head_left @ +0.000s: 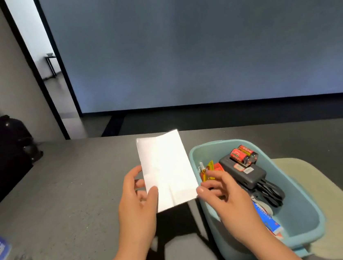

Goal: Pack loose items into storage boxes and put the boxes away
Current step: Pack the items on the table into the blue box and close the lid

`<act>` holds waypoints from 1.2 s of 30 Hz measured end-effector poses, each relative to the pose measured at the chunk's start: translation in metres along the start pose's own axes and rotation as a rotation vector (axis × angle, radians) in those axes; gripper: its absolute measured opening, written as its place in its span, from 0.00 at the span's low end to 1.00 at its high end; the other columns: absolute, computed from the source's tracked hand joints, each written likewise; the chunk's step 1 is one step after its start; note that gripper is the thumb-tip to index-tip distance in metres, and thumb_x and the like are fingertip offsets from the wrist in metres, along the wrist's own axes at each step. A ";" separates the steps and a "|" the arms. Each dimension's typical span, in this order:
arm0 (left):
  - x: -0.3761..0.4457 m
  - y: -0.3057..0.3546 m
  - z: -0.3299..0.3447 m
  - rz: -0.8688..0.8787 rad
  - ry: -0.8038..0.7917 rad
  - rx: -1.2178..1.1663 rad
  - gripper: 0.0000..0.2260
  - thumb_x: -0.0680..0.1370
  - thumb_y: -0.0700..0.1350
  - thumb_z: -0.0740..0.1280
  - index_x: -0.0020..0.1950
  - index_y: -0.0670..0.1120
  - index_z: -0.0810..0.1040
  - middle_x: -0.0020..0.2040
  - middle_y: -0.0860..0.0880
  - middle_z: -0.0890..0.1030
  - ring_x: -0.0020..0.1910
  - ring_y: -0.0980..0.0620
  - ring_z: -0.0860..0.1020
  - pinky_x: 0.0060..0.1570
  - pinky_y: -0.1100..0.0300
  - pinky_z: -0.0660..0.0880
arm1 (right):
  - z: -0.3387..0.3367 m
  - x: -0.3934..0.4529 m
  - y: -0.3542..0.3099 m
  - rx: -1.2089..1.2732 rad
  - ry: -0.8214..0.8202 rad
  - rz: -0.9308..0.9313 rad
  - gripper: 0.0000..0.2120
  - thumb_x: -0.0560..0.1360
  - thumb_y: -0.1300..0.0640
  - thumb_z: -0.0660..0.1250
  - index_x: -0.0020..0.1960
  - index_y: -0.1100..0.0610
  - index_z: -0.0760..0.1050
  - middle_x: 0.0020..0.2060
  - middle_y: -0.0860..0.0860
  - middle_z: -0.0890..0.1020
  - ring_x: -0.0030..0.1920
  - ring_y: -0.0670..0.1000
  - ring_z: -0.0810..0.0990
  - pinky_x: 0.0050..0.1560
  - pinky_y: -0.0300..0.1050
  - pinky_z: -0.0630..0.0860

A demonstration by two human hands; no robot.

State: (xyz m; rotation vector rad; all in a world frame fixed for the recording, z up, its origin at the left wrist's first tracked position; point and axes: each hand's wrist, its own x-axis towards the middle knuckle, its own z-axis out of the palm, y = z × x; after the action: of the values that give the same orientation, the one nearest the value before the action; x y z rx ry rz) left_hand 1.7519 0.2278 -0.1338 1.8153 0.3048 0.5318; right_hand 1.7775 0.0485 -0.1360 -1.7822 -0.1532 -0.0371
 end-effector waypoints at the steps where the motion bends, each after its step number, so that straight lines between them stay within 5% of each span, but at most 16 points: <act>1: -0.003 0.012 0.007 0.024 -0.037 -0.031 0.21 0.77 0.41 0.66 0.65 0.58 0.66 0.52 0.55 0.76 0.43 0.52 0.79 0.34 0.65 0.75 | -0.003 0.000 -0.004 0.028 0.000 0.013 0.15 0.71 0.53 0.73 0.55 0.47 0.75 0.44 0.48 0.84 0.43 0.47 0.83 0.44 0.38 0.78; 6: -0.019 0.024 0.052 0.078 -0.249 -0.151 0.20 0.75 0.41 0.69 0.59 0.63 0.70 0.44 0.56 0.77 0.37 0.56 0.78 0.37 0.69 0.74 | -0.042 0.002 -0.010 -0.082 0.204 -0.019 0.09 0.71 0.64 0.72 0.46 0.52 0.77 0.38 0.45 0.85 0.38 0.47 0.83 0.37 0.40 0.78; 10: -0.027 0.003 0.077 0.172 -0.350 0.045 0.19 0.75 0.50 0.69 0.62 0.64 0.68 0.57 0.66 0.72 0.57 0.71 0.70 0.48 0.75 0.69 | -0.103 0.001 -0.003 -0.328 0.350 0.057 0.09 0.72 0.62 0.70 0.45 0.48 0.76 0.39 0.46 0.83 0.37 0.48 0.82 0.31 0.37 0.76; 13: -0.028 -0.008 0.084 0.243 -0.403 0.209 0.21 0.76 0.50 0.68 0.59 0.69 0.63 0.61 0.71 0.65 0.62 0.76 0.58 0.53 0.78 0.62 | -0.141 -0.006 0.002 -0.576 0.249 0.160 0.10 0.71 0.60 0.69 0.43 0.44 0.76 0.36 0.46 0.81 0.35 0.49 0.80 0.33 0.46 0.76; 16: -0.028 -0.014 0.091 0.251 -0.406 0.256 0.22 0.76 0.50 0.68 0.62 0.67 0.62 0.63 0.70 0.61 0.63 0.78 0.53 0.60 0.71 0.60 | -0.150 -0.011 0.011 -0.776 0.120 0.165 0.10 0.71 0.59 0.68 0.40 0.43 0.76 0.32 0.44 0.78 0.31 0.44 0.75 0.28 0.36 0.68; 23: -0.031 -0.020 0.097 0.225 -0.404 0.271 0.21 0.76 0.50 0.66 0.65 0.64 0.63 0.64 0.72 0.57 0.65 0.75 0.53 0.61 0.67 0.59 | -0.125 0.017 0.030 -1.017 0.031 0.044 0.06 0.73 0.56 0.63 0.44 0.47 0.78 0.34 0.44 0.79 0.36 0.44 0.75 0.33 0.41 0.72; 28: -0.032 -0.018 0.096 0.193 -0.415 0.274 0.20 0.77 0.51 0.65 0.65 0.64 0.64 0.66 0.72 0.56 0.62 0.75 0.54 0.62 0.66 0.59 | -0.097 0.046 0.035 -1.076 -0.047 0.028 0.14 0.75 0.61 0.60 0.33 0.49 0.66 0.30 0.47 0.72 0.33 0.47 0.73 0.29 0.40 0.65; 31: -0.032 -0.017 0.095 0.179 -0.426 0.277 0.18 0.77 0.51 0.64 0.63 0.65 0.63 0.64 0.75 0.54 0.62 0.78 0.52 0.61 0.67 0.58 | -0.083 0.065 0.042 -1.134 -0.078 -0.007 0.06 0.73 0.62 0.61 0.39 0.53 0.72 0.36 0.51 0.78 0.38 0.52 0.77 0.35 0.48 0.74; 36: -0.032 -0.017 0.096 0.157 -0.427 0.266 0.16 0.78 0.52 0.64 0.60 0.66 0.63 0.63 0.76 0.52 0.61 0.74 0.55 0.61 0.68 0.59 | -0.069 0.088 0.051 -1.192 -0.136 -0.042 0.05 0.74 0.62 0.61 0.47 0.56 0.75 0.44 0.54 0.80 0.45 0.55 0.78 0.39 0.47 0.74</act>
State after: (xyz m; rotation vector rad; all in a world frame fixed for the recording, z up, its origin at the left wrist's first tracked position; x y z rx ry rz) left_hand 1.7731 0.1384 -0.1791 2.1680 -0.0639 0.2039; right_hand 1.8751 -0.0220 -0.1612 -2.9730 -0.3039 -0.0395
